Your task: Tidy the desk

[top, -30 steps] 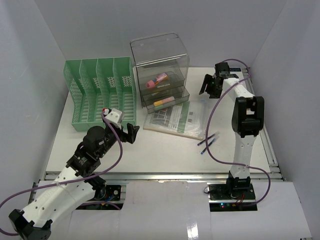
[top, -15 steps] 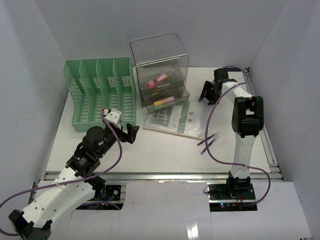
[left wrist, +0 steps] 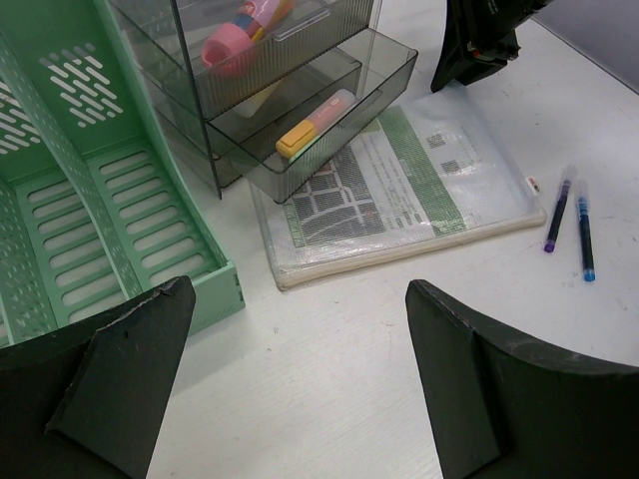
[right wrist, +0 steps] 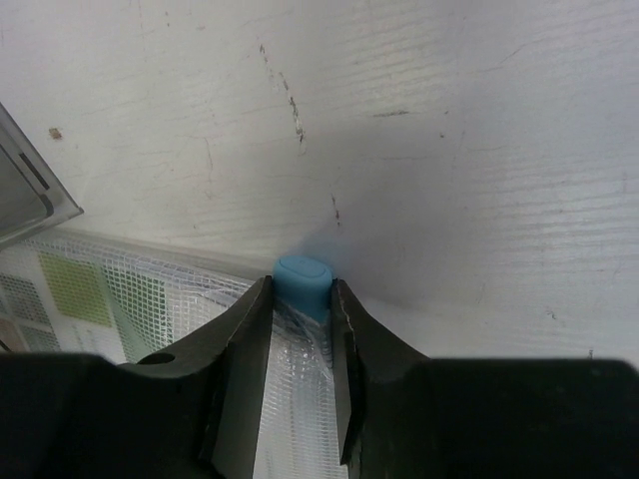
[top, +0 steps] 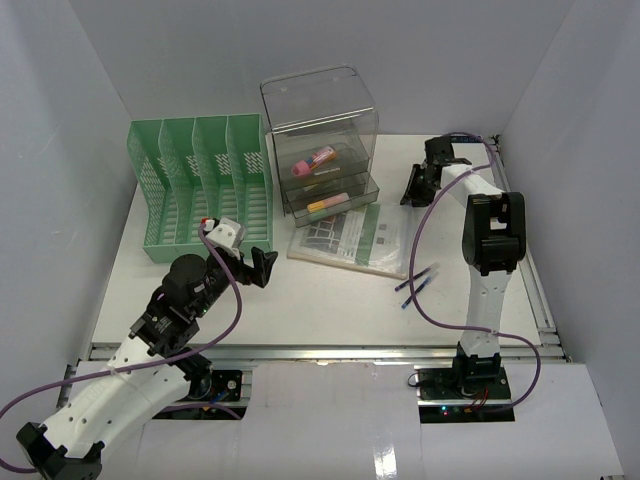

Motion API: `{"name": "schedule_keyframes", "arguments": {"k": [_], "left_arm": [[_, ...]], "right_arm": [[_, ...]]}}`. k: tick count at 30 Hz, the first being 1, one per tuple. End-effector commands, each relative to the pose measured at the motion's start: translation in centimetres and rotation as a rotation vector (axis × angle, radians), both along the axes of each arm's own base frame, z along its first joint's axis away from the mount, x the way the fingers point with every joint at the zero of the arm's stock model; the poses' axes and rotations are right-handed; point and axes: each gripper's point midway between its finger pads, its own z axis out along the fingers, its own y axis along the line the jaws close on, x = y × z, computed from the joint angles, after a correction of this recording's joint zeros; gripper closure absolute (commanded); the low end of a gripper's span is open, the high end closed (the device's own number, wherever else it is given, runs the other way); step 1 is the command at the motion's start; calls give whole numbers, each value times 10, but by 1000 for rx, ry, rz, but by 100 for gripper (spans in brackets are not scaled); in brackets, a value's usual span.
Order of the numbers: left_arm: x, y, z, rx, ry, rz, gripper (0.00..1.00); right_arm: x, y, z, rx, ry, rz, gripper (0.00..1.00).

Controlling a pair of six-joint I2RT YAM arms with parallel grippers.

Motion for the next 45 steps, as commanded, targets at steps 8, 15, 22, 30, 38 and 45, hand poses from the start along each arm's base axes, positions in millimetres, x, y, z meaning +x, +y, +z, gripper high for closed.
{"name": "schedule_keyframes", "arguments": {"k": [8,15,22,30,38,45], "left_arm": [[0,0,4,-4,-20,-2,2],[0,-1,2,-2,-15,-10,2],[-1,-3,3,-1,-17,-24,2],[-19,-55,-10,-136,113,-267,2],[-1,-104,-76,-439,626,-99,2],[5,-133,-126,-717,879,239,2]], "right_arm": [[77,-64,52,-94,-213,-81,79],[75,-63,42,-79,-208,-75,79],[49,-51,41,-56,-192,46,59],[19,-63,67,-33,-250,166,40],[-24,-33,109,63,-400,401,33],[-96,20,146,263,-589,814,31]]}}
